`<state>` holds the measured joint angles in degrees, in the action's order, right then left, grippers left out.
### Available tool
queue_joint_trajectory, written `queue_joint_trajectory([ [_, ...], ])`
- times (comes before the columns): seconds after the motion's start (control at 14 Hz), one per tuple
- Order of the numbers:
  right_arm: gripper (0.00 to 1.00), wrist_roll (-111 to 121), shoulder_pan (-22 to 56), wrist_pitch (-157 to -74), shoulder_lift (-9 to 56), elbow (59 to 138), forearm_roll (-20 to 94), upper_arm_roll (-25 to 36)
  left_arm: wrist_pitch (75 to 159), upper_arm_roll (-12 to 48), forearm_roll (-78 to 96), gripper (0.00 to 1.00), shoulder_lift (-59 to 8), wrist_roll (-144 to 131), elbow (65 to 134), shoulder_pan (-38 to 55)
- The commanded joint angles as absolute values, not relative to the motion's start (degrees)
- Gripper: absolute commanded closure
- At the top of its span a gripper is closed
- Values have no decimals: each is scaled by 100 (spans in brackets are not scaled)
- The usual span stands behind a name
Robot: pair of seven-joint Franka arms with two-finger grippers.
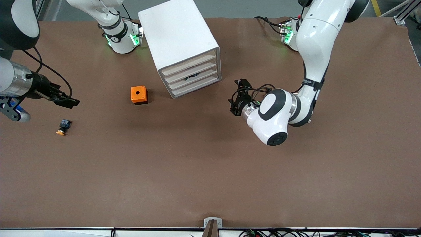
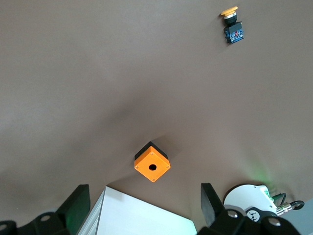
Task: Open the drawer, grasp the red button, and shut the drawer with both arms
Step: 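Grasp the drawer front with the left gripper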
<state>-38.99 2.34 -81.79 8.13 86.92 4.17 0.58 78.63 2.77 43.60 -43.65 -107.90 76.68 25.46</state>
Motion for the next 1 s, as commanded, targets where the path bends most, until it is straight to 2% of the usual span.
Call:
queue_joint_trajectory([
  [0.0,0,-3973,281,-8200,782,8771,501,97,7726,255,4728,0,-4632,-11284,7479,2671],
  [0.36,0,-3885,281,-8253,756,8903,431,97,7726,255,5307,0,-4912,-11803,7488,2891],
  [0.5,0,-2959,194,-8253,765,8833,-33,140,7726,264,5387,0,-5027,-11891,7497,2997],
  [0.71,0,-1717,-332,-8288,765,8833,-412,149,7726,255,5476,0,-5115,-12050,7515,3137],
  [0.93,0,-925,-737,-9067,765,9349,-519,149,7620,255,5493,0,-5238,-12163,7506,3278],
])
